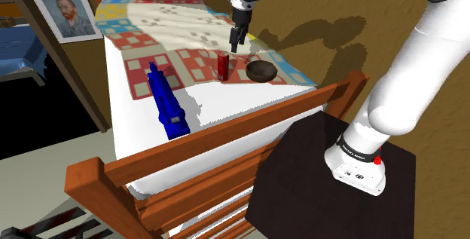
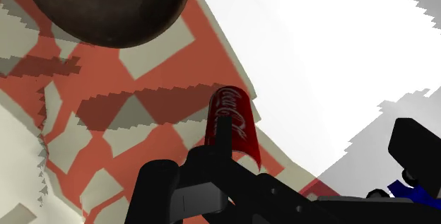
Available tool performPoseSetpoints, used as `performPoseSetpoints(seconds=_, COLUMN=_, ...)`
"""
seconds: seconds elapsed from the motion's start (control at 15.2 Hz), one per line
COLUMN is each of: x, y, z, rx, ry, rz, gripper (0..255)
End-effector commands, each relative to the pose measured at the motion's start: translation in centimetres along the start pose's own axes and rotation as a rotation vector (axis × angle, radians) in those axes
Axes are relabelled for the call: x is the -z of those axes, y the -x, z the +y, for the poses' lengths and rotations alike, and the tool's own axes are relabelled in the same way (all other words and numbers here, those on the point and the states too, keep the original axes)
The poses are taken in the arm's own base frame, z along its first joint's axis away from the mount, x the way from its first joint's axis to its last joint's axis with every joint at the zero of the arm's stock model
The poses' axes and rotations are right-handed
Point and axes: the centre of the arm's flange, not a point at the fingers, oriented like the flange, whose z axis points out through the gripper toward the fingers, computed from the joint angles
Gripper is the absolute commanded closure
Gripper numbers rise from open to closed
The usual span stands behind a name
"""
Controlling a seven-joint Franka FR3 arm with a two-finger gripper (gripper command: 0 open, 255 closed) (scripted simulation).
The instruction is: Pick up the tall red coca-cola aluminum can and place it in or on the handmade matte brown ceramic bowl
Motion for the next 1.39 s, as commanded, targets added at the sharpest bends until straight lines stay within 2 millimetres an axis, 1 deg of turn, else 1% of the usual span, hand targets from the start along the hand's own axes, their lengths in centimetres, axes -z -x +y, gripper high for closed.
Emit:
performPoseSetpoints(seconds=0.0, x=-1.5, y=-2.1, z=0.8, rx=0.013, ry=0.006, rz=-0.001, gripper=0)
performPoseSetpoints(seconds=0.46, x=-5.3, y=-9.6, z=3.8, rx=0.056, ry=0.027, rz=-0.005, gripper=0)
performPoseSetpoints(seconds=0.92, x=-9.0, y=-9.6, z=3.9, rx=0.056, ry=0.027, rz=-0.005, gripper=0)
performPoseSetpoints(seconds=0.99, x=-9.3, y=-9.6, z=3.9, rx=0.056, ry=0.027, rz=-0.005, gripper=0)
performPoseSetpoints(seconds=1.32, x=-9.3, y=-9.6, z=3.9, rx=0.056, ry=0.027, rz=-0.005, gripper=0)
